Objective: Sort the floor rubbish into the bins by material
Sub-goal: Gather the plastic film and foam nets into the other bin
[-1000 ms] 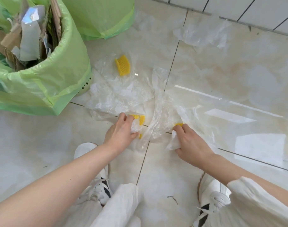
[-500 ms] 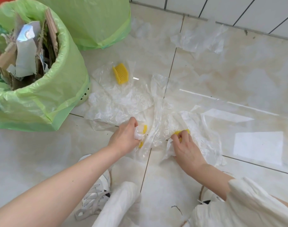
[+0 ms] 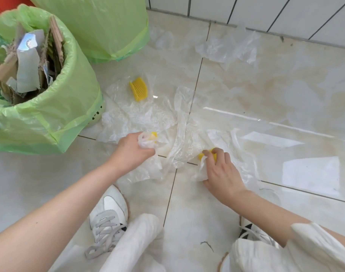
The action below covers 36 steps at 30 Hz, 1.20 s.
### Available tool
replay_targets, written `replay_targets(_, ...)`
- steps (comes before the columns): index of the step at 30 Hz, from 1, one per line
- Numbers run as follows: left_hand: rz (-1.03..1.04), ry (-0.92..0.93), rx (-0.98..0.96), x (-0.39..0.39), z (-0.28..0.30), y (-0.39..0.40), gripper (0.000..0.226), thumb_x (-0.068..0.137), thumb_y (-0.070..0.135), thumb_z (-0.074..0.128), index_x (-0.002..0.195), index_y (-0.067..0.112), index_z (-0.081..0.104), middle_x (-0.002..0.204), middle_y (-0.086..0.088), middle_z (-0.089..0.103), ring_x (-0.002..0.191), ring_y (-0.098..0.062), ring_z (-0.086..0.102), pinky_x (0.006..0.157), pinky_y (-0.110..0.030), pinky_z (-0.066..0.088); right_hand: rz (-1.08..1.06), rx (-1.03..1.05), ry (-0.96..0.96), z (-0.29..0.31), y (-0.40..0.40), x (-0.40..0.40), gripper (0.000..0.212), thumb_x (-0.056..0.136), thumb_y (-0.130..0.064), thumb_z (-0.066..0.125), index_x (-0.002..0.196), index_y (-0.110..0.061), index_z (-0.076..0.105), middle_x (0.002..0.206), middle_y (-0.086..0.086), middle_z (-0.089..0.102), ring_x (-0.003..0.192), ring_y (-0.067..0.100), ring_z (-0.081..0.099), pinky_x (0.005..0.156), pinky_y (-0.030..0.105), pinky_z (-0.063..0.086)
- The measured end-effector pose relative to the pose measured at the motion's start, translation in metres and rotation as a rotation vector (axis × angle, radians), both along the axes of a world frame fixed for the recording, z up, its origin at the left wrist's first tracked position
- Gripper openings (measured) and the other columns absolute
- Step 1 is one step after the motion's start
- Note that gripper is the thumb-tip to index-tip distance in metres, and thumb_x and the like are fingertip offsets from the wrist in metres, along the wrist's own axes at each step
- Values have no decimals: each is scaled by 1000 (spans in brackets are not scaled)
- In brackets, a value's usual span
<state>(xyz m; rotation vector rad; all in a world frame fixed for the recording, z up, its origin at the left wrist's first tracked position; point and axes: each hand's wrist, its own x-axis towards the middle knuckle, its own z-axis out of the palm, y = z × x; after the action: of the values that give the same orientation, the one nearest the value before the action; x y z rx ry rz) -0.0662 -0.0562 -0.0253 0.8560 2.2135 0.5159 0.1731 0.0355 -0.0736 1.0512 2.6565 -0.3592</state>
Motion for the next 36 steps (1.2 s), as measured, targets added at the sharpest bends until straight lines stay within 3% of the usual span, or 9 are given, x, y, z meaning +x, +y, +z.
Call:
replay_targets(4, 34, 7, 11, -7, 4, 5, 17, 74, 13, 64, 68, 14, 48, 64, 3, 48, 59, -15, 42, 51, -24, 32, 11, 79, -25, -8, -2, -1, 79, 39, -5, 81, 114, -5, 55, 94, 20, 57, 64, 30, 56, 49, 32, 50)
replay_targets(9, 123, -20, 45, -15, -3, 5, 17, 72, 12, 66, 82, 22, 57, 87, 4, 68, 86, -21, 62, 59, -27, 39, 32, 127, 24, -10, -1, -10, 64, 41, 9, 69, 104, 1, 63, 76, 16, 53, 53, 26, 52, 41, 29, 43)
replay_targets(14, 156, 24, 78, -23, -2, 11, 17, 76, 12, 66, 79, 18, 50, 74, 3, 55, 71, -22, 51, 59, -30, 37, 43, 108, -52, -5, 11, -14, 48, 33, 12, 72, 77, -2, 59, 62, 8, 51, 48, 22, 50, 38, 25, 26)
replay_targets(19, 197, 111, 82, -35, 5, 24, 24, 73, 16, 72, 81, 13, 50, 71, 2, 50, 69, -23, 45, 56, -31, 34, 23, -130, -43, 10, 17, -15, 22, 83, -13, 56, 102, -10, 45, 86, 2, 49, 80, 22, 45, 59, 29, 31)
replay_targets(24, 179, 298, 71, -51, 7, 33, 23, 75, 19, 70, 85, 4, 55, 79, -13, 60, 77, -35, 53, 67, -38, 42, -203, -137, 124, 50, 31, -13, 20, 85, -29, 56, 97, -15, 48, 76, 0, 47, 78, 24, 47, 58, 33, 36)
replay_targets(29, 223, 312, 82, -68, 0, 46, 21, 76, 5, 62, 65, 10, 45, 83, -17, 49, 77, -31, 47, 67, -31, 33, -280, -37, 102, 53, 65, 4, 31, 78, -10, 55, 108, -10, 48, 74, 0, 42, 74, 25, 39, 55, 33, 32)
replay_targets(31, 267, 293, 55, -78, -7, 52, 12, 77, 5, 64, 78, 4, 52, 91, -17, 48, 83, -30, 48, 69, -32, 34, -289, -14, 63, 44, 75, 11, 30, 77, -8, 53, 107, -8, 47, 76, 2, 45, 77, 27, 45, 55, 32, 28)
replay_targets(33, 295, 273, 27, -90, -16, 59, 22, 77, 10, 68, 92, 0, 57, 100, -21, 54, 90, -34, 55, 71, -33, 40, -269, -39, -6, 32, 78, 16, 32, 78, -11, 52, 110, -9, 45, 84, 4, 50, 84, 28, 48, 58, 32, 31)
replay_targets(36, 219, 307, -26, -97, -25, 68, 33, 79, 17, 69, 106, -1, 61, 124, -22, 51, 114, -35, 51, 92, -34, 41, -216, -97, -57, 13, 76, 22, 45, 78, -14, 54, 121, -9, 45, 108, 10, 48, 94, 31, 46, 73, 33, 43)
